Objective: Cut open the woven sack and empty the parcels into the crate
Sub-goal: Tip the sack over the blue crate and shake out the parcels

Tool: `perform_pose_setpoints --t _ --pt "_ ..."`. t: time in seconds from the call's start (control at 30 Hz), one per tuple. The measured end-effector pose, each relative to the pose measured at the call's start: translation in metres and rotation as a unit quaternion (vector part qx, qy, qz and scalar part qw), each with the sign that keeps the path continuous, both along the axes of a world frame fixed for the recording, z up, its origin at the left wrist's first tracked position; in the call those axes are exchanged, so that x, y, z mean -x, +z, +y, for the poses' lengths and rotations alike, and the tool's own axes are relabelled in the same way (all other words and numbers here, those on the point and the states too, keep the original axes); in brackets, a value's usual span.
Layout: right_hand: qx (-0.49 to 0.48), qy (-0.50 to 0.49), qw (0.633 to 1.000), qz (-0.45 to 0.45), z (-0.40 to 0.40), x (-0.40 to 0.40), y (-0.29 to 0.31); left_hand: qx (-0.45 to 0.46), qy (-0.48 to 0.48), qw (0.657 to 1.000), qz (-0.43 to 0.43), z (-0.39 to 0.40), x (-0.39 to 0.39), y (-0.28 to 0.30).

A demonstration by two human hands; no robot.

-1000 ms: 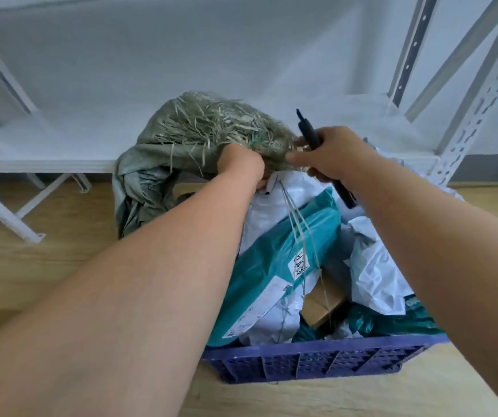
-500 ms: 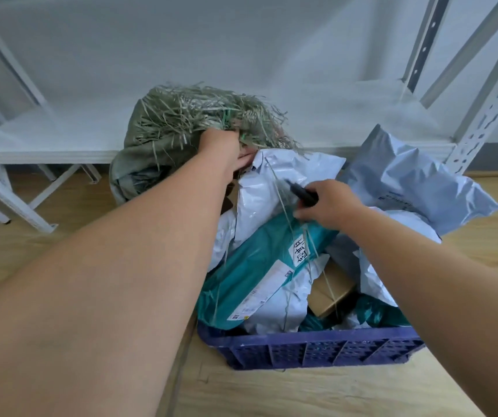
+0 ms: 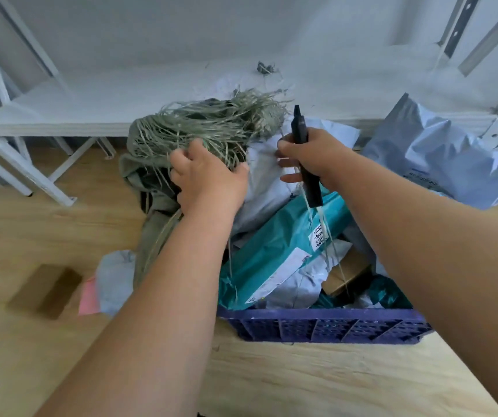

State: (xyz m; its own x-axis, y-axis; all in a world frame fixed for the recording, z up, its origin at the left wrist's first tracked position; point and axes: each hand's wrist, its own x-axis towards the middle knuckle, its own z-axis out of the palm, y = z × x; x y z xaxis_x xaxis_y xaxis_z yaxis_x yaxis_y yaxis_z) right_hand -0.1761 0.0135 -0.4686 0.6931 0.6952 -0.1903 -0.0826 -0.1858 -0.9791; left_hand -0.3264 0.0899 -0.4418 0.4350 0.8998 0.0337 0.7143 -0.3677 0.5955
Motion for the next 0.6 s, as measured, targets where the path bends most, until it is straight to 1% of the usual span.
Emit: perform_pose_setpoints --t 0.03,0.07,0.1,0.13,0.17,0.2,0.23,0.27,0.3,0.33,0.4,0.47,0.53,0.6 --pt "0.007 0.005 1.0 -0.007 -0.001 -0.001 0.0 -0.04 0.006 0.999 -0.014 -0.002 0.002 -0.002" --pt "0.014 0.008 1.0 -0.013 -0.002 -0.003 0.0 -0.09 0.009 0.995 -0.048 -0.003 0.003 -0.003" --pt "0.019 0.011 1.0 -0.017 -0.003 -0.004 0.0 -0.151 0.005 0.984 -0.1 -0.003 0.004 -0.002" --pt "0.021 0.014 1.0 -0.018 -0.004 -0.006 -0.001 -0.211 -0.008 0.965 -0.155 -0.003 0.002 -0.001" --pt "0.022 0.015 0.999 -0.02 -0.005 -0.006 -0.001 -0.238 -0.036 0.953 -0.185 -0.004 -0.001 0.001" --pt "0.023 0.015 0.999 -0.024 -0.006 -0.006 -0.001 -0.228 -0.078 0.954 -0.177 -0.004 -0.006 0.002" --pt "0.025 0.011 0.999 -0.03 -0.006 -0.005 -0.001 -0.192 -0.117 0.965 -0.131 -0.005 -0.012 -0.001" --pt "0.028 0.002 0.999 -0.036 -0.006 -0.005 -0.002 -0.148 -0.141 0.977 -0.062 -0.006 -0.02 -0.007" --pt "0.031 -0.008 0.999 -0.042 -0.006 -0.005 -0.001 -0.109 -0.145 0.983 0.009 -0.006 -0.028 -0.014" --pt "0.031 -0.018 0.998 -0.047 -0.006 -0.005 0.0 -0.08 -0.135 0.986 0.055 -0.004 -0.034 -0.02" --pt "0.009 -0.029 0.998 -0.05 -0.005 -0.006 0.004 -0.045 -0.11 0.989 0.084 0.002 -0.046 -0.028" --pt "-0.015 -0.023 0.997 -0.076 -0.004 -0.007 0.012 -0.033 -0.121 0.987 0.099 0.009 -0.057 -0.033" --pt "-0.023 -0.025 0.994 -0.108 -0.001 -0.007 0.02 -0.044 -0.17 0.977 0.121 0.015 -0.064 -0.034" --pt "-0.035 -0.044 0.995 -0.079 0.003 -0.01 0.027 -0.069 -0.251 0.952 0.161 0.019 -0.064 -0.032"
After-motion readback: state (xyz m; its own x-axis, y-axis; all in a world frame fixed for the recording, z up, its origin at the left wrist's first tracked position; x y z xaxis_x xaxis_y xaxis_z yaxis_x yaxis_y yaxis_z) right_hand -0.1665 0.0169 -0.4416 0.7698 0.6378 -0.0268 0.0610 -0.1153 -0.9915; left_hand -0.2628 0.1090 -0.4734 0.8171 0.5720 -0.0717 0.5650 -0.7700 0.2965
